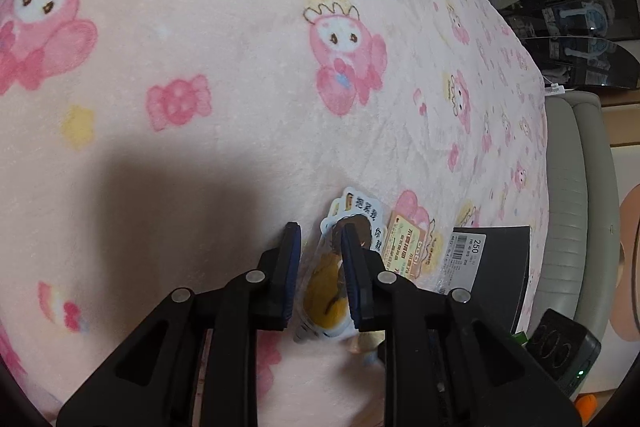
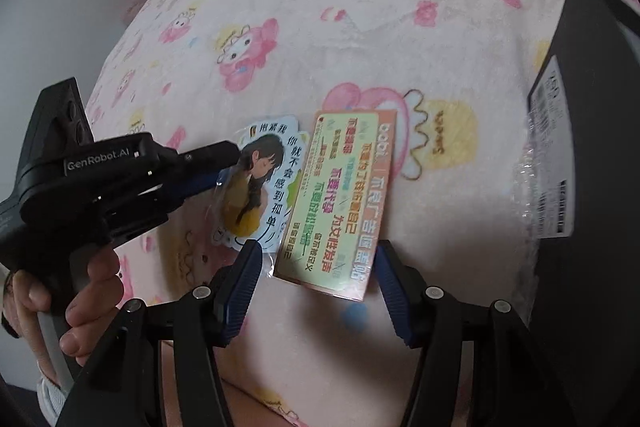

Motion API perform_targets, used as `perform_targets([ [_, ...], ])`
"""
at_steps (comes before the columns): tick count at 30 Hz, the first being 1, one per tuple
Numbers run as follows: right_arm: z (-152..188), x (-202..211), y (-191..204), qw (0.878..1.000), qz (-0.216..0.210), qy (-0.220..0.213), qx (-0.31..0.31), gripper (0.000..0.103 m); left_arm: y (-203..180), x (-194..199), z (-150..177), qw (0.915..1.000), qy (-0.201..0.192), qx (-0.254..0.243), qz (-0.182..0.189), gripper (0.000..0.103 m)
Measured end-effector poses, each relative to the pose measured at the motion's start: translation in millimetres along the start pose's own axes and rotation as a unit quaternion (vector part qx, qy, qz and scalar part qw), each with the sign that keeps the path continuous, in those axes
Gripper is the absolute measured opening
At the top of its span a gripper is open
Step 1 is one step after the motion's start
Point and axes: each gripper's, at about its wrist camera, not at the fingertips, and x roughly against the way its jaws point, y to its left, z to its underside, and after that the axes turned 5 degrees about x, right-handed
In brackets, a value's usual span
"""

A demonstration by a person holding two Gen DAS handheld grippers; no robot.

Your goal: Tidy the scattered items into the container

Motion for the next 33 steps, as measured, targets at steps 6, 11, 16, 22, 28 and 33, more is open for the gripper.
perform_targets([
  [6,-20.1,-10.0,-6.2,0.998,0.055,-0.025,0.017,0.055,7.9,-5.2,-2.5,0.9997,0.005,0.010,-0.022,0.025],
  [11,-24.5,-29.6,-8.7,0.998,0.057,-0.016,0.011,0.055,8.9,-10.3,-3.5,0.9993,0.003,0.008,-0.037,0.026],
  [16,-23.2,-28.2,-3.7,0.998,0.048,-0.032,0.038,0.055,2.7,-12.3,-2.1,0.9994,0.006,-0.007,-0.034,0.029],
  [22,-19.9,-25.8,-5.0,0.999,-0.004,-0.036,0.023,0.047,-3.7,-9.7,2.8,0.9991,0.007,-0.028,-0.033,0.033],
  [28,-17.5,-19.5,-3.1,0.999,-0.006,-0.043,0.026,0.037,-5.9,-7.2,3.7,0.9994,0.012,-0.029,-0.013,0.033],
  [33,-12.7,-18.7,-8.0,0.999,-0.011,-0.036,0.017,0.037,-1.1,-13.1,2.8,0.9995,0.025,-0.013,-0.017,0.033],
])
